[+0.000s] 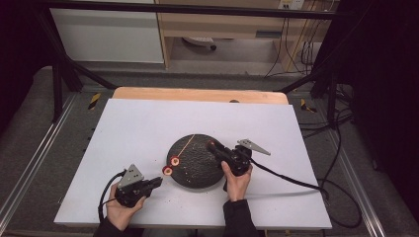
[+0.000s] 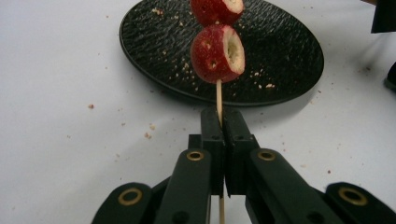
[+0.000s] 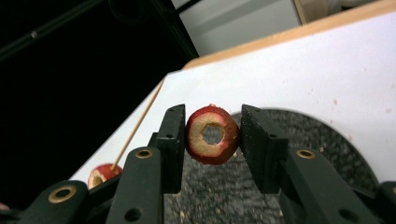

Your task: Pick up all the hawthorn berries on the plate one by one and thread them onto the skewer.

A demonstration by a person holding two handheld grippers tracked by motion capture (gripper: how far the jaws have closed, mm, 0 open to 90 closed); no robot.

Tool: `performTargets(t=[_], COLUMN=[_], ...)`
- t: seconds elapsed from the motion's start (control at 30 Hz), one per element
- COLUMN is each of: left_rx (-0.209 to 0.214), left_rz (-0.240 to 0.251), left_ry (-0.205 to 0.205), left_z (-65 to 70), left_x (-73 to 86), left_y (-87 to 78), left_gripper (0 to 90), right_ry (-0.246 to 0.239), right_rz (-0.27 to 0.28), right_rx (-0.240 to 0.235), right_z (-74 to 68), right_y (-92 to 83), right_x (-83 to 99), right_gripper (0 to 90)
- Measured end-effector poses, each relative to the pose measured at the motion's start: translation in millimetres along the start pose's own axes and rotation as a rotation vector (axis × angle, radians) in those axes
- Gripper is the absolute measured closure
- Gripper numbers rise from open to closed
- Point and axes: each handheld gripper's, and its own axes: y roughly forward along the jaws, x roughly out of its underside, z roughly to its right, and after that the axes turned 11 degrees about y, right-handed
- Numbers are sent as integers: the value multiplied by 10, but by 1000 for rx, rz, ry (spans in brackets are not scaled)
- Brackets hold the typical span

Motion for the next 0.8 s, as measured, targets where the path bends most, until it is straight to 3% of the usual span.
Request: performTargets(t=[0.47,0.8], left_rx=[7,18], left_rz=[34,40], left_ry=[-3,-2], left_z=[141,251], left_x=[-187,-239], left_y=[104,164], left_gripper=[881,881], right_ry=[44,72], right_rz=[126,221], right_rx=[-55,-70], right_z=[-49,-40], right_y=[-61,-23], right_x=[-264,-304], right_gripper=[623,624])
